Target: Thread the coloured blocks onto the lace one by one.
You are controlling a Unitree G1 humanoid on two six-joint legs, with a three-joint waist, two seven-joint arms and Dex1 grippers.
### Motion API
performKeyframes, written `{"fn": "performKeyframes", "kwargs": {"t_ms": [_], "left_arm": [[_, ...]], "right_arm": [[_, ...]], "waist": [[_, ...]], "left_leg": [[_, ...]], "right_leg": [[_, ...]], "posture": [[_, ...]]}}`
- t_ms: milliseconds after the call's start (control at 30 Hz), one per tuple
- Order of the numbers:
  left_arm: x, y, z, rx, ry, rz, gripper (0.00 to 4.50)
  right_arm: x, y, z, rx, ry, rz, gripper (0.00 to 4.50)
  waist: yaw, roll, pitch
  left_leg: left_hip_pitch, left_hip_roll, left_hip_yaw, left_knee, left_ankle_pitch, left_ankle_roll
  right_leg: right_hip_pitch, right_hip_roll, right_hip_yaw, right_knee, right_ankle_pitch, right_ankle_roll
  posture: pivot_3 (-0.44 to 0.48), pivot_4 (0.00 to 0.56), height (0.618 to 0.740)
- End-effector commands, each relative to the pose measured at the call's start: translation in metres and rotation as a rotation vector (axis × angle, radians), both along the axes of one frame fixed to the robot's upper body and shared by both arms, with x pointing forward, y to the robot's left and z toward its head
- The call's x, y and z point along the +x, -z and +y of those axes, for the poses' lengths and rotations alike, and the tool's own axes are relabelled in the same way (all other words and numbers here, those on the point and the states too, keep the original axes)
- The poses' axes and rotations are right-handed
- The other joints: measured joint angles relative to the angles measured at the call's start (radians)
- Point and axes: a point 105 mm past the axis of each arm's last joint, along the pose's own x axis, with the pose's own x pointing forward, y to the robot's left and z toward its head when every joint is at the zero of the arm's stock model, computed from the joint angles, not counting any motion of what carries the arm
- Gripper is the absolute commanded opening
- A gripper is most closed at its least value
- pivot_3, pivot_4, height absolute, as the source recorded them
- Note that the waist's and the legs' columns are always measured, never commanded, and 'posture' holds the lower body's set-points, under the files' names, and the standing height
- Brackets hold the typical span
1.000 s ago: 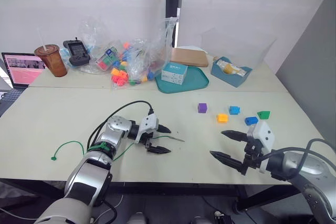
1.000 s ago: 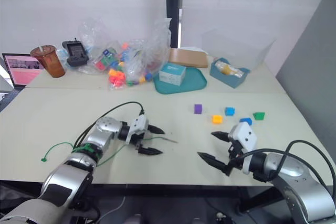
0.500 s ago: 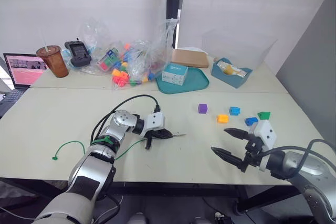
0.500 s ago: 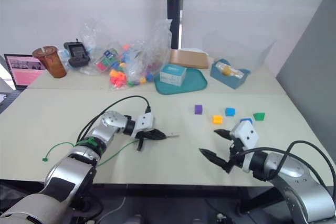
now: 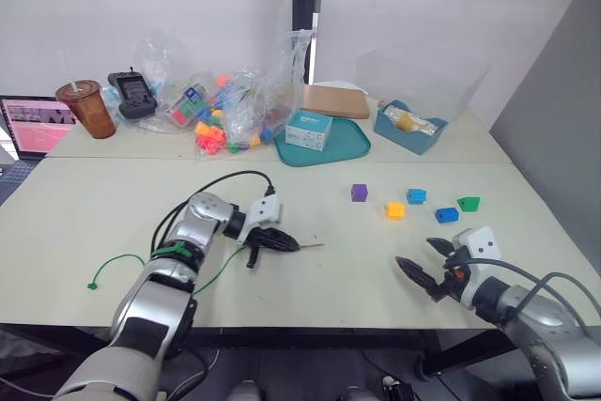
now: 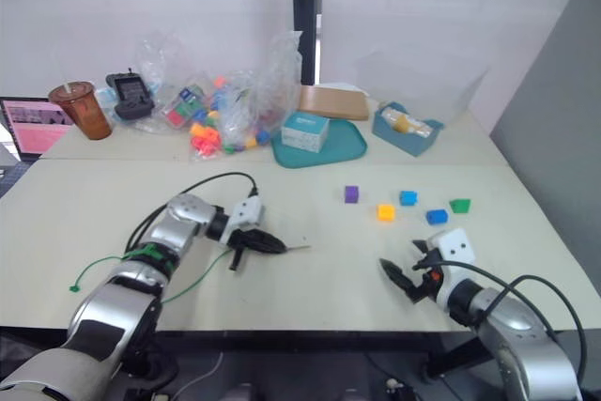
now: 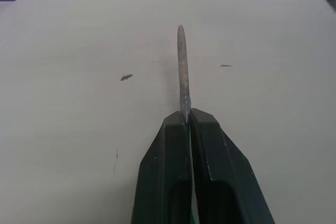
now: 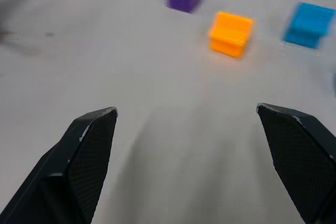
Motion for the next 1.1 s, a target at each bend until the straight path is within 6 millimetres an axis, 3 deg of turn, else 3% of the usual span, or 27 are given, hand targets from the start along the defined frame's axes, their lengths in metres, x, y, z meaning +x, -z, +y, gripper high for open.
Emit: {"fn": "performKeyframes", "kwargs": {"t_ms": [33,200,333,600,800,1100], "left_arm": [[-0.008,-0.021,0.010,-0.031,-0.011,-0.029,0.01],[-0.034,-0.019,0.022,0.026,-0.032,-0.056,0.01],[-0.049,-0.021,0.017,-0.003,-0.064,-0.049,0.01],[-0.060,-0.022,0.013,-0.042,-0.110,-0.029,0.01],[-0.061,-0.024,0.012,-0.051,-0.127,-0.025,0.01],[-0.062,-0.022,0.013,-0.056,-0.139,-0.030,0.01]], "right_arm": [[0.013,-0.008,-0.027,-0.036,0.205,-0.103,4.50],[0.046,-0.022,-0.056,-0.021,0.394,-0.174,4.50],[0.073,-0.034,-0.075,-0.023,0.454,-0.179,4.50],[0.113,-0.055,-0.107,0.054,0.502,-0.118,4.50],[0.128,-0.057,-0.116,-0.003,0.488,-0.019,4.50],[0.132,-0.040,-0.123,-0.080,0.507,0.059,4.50]], "waist": [[-0.005,0.001,0.000],[-0.021,0.003,0.002],[-0.014,0.005,0.003],[-0.018,0.008,0.004],[-0.022,0.009,0.005],[-0.023,0.010,0.006]], "left_leg": [[0.000,0.000,0.000,0.000,0.000,0.000],[0.001,0.000,0.000,0.000,0.000,0.000],[0.001,0.000,0.001,0.000,0.000,0.000],[0.001,0.000,0.001,0.000,0.000,0.000],[0.001,0.000,0.002,-0.001,0.000,0.000],[0.001,0.000,0.003,-0.001,0.000,0.000]], "right_leg": [[0.000,0.000,0.000,0.000,0.000,0.000],[0.000,0.000,0.001,0.000,0.000,0.000],[0.000,-0.001,0.001,0.001,0.000,0.000],[0.000,-0.001,0.002,0.000,0.000,0.000],[0.000,-0.001,0.002,-0.001,0.000,0.000],[-0.001,-0.001,0.002,-0.001,0.000,0.000]], "posture": [[0.000,0.150,0.740],[0.000,0.150,0.740],[0.000,0.150,0.740],[0.000,0.150,0.740],[0.000,0.150,0.740],[0.000,0.150,0.740]]}}
